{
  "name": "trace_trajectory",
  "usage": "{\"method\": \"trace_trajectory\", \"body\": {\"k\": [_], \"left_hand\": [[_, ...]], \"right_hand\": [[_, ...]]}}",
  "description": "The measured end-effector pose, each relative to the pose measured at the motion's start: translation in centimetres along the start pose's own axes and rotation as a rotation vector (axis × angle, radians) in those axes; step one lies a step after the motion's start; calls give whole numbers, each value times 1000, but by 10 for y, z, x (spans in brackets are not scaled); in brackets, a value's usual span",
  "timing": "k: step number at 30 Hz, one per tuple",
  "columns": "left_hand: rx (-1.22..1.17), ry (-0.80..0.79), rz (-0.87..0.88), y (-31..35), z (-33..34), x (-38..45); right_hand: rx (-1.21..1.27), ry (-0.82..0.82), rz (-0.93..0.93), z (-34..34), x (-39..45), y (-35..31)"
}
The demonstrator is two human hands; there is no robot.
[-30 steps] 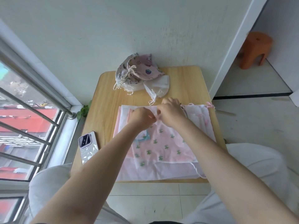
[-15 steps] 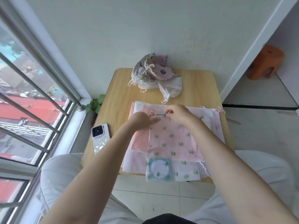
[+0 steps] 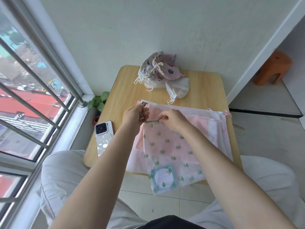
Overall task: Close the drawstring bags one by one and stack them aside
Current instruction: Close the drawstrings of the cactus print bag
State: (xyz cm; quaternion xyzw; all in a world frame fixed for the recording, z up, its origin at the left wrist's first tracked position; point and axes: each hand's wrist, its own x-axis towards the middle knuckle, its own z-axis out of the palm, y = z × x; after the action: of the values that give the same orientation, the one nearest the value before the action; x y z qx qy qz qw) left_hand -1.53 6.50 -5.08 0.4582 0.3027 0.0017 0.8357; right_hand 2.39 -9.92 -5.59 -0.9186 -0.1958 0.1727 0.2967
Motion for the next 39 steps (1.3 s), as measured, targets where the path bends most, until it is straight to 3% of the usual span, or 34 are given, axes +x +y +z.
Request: {"method": "trace_trajectory", "body": {"k": [4,10,13,21,29,35,39], "left_hand": [[117,-21,126,8,13,-8],[1038,-211,377,-9,25,-11],[1181,-143,368,-16,20,-7],[902,-25,321,-24,7,2],[87,93,-78,-4,-7,7],[-192,111,-86,-1,-15,5],[-324,107,-66,-1,-16,4]], "right_hand": [[4,54,74,7,1,7],[53,91,173,11,2,9],[47,64,254,0,-3,26],[287,139,435,-33,-18,43],[1121,15,575,-33,-15,57],[1701,253,567,-33,-12,54],[1845,332,477,-33,-15,50]]}}
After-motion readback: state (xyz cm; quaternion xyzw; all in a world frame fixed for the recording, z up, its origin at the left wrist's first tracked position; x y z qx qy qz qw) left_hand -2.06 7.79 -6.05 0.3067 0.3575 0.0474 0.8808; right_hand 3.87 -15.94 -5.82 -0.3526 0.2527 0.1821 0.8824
